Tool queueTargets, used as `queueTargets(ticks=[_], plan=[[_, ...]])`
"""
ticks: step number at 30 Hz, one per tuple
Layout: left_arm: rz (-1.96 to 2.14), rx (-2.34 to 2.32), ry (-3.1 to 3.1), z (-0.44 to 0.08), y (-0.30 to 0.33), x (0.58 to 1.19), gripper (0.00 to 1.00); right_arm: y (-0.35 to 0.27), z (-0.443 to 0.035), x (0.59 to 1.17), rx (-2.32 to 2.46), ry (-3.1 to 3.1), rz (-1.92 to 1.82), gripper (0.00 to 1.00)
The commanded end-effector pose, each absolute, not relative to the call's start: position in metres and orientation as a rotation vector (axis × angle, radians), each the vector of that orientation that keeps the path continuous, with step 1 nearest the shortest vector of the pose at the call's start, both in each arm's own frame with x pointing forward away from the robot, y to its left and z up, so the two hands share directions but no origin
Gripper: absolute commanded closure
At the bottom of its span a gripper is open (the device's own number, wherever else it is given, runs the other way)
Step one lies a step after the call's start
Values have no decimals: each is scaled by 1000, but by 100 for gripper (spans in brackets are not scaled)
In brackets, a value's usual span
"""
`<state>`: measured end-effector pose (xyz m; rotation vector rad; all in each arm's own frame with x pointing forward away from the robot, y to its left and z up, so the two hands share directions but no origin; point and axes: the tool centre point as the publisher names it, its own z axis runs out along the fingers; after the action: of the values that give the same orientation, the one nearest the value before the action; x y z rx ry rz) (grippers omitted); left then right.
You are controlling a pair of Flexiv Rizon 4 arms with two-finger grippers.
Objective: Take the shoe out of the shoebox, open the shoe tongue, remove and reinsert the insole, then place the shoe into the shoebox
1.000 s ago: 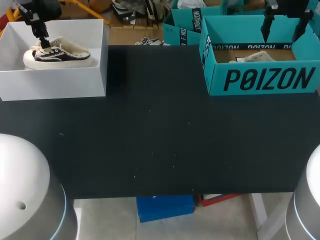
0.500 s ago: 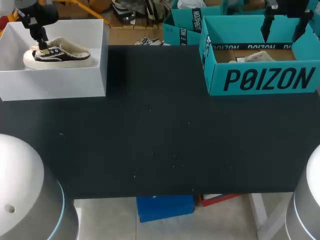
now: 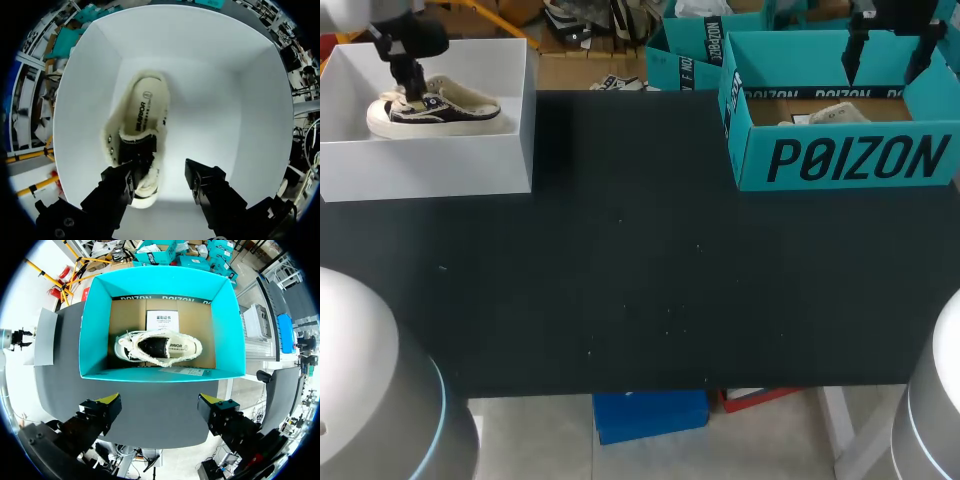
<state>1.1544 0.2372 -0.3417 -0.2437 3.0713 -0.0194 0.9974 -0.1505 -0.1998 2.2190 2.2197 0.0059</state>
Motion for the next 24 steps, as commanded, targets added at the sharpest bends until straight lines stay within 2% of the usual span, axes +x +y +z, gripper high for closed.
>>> queueTargets(ticks=[1, 9, 22, 24], plan=[[-18, -223, 3090, -348, 234, 1160, 45, -150, -200, 998, 2220, 2220, 4, 0], [-4, -177, 3105, -360, 229, 1153, 48, -150, -200, 998, 2220, 2220, 4, 0], [21, -146, 3106, -385, 224, 1156, 47, -150, -200, 998, 2220, 2220, 4, 0], [27, -142, 3106, -390, 224, 1157, 49, -150, -200, 998, 2220, 2220, 4, 0]])
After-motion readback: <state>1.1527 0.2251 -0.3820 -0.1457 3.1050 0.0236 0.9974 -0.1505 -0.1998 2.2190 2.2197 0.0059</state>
